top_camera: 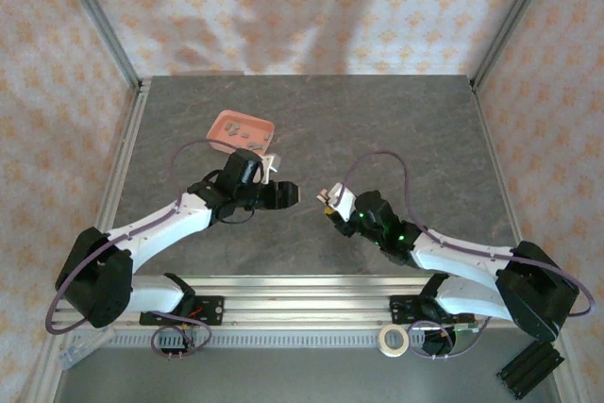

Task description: Load the staples into the stapler

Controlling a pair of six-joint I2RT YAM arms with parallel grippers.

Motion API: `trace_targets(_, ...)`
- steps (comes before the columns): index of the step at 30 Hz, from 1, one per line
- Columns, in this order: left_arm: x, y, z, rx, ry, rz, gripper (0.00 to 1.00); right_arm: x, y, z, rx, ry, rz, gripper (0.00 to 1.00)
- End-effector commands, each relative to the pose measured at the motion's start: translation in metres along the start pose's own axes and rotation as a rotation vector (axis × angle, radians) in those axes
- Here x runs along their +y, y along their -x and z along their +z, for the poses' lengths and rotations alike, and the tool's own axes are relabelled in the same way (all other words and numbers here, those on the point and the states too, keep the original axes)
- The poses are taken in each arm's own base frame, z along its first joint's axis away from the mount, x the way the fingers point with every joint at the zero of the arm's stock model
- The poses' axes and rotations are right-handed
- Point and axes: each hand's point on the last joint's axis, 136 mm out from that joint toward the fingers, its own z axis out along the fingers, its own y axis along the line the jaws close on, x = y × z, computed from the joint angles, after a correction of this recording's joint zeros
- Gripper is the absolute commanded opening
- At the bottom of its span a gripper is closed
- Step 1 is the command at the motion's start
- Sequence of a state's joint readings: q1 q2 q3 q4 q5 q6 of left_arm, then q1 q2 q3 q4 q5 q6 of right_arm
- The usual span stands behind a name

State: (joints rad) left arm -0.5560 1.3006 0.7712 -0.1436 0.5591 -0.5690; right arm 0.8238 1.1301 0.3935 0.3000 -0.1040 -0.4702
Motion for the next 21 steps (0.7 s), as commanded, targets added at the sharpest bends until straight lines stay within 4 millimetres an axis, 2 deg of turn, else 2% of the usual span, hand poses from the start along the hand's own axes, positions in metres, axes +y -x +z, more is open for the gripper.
trace_targets(1, -0.032, 0.008, 0.004, -0.004, -0.11, 0.079, 0.62, 0.002, 0.021, -0.006, -0.099, 0.019, -0.11, 0.24)
trace_targets(6, -0.051, 0.001, 0.014, 0.029, -0.162, 0.113, 0.62, 0.002, 0.028, -0.007, -0.126, 0.021, -0.127, 0.24)
trace_targets(14, -0.059, 0.002, 0.024, 0.031, -0.186, 0.133, 0.61, 0.004, 0.035, -0.01, -0.161, 0.035, -0.119, 0.23)
trace_targets(21, -0.066, 0.004, 0.032, 0.029, -0.232, 0.14, 0.5, 0.001, 0.042, -0.014, -0.199, 0.025, -0.079, 0.23)
